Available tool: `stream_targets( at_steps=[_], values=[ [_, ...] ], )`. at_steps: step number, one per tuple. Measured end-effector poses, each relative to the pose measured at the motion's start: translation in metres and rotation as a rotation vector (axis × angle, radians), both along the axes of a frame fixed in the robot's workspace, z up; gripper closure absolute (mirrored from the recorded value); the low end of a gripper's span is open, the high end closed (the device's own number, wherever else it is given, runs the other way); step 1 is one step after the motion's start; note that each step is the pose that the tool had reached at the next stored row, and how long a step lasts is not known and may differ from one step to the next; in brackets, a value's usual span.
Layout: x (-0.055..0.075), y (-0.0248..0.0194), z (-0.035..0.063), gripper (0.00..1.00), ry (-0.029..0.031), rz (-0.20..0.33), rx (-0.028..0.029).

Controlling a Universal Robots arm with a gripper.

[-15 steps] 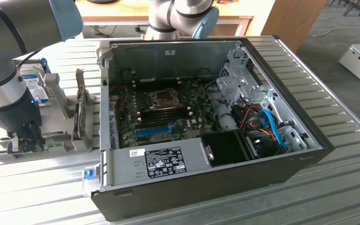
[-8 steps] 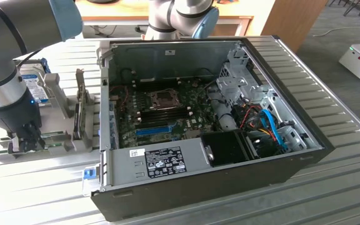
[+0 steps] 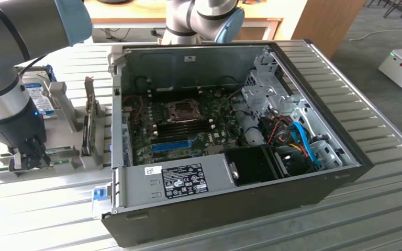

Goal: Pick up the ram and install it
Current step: 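Pick up the ram and move it above insertion slot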

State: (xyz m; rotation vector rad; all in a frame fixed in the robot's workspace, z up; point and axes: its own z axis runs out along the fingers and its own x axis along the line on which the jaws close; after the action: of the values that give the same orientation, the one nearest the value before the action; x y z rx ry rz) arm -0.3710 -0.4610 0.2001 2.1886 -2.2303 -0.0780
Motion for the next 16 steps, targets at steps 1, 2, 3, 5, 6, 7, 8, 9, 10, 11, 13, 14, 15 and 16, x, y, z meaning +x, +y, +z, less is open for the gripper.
stream_targets(
  at_steps=[1,2,3,5,6,7,8,9,10,11,13,14,15,16],
  values=[
    [0.000,0.0000,0.0001,0.88,-0.0001,0.000,0.0001],
    [0.000,0.0000,0.0008,0.88,0.0001,0.000,-0.0001],
    [0.000,0.0000,0.0017,0.88,0.0002,0.000,-0.0002],
    [0.000,0.0000,0.0039,0.88,0.0000,0.000,0.0000],
    [0.000,0.0000,0.0052,0.88,0.0001,0.000,-0.0001],
    [0.000,0.0000,0.0065,0.88,0.0000,0.000,-0.0001],
    [0.000,0.0000,0.0080,0.88,0.0001,0.000,-0.0001],
    [0.000,0.0000,0.0095,0.88,0.0000,0.000,0.0000],
    [0.000,0.0000,0.0114,0.88,0.0000,0.000,0.0000],
    [0.000,0.0000,0.0134,0.88,0.0000,0.000,-0.0001],
    [0.000,0.0000,0.0174,0.88,0.0000,0.000,0.0000],
    [0.000,0.0000,0.0194,0.88,0.0001,0.000,-0.0001],
    [0.000,0.0000,0.0214,0.88,0.0001,0.000,0.0000],
    [0.000,0.0000,0.0234,0.88,0.0001,0.000,-0.0001]
  ],
)
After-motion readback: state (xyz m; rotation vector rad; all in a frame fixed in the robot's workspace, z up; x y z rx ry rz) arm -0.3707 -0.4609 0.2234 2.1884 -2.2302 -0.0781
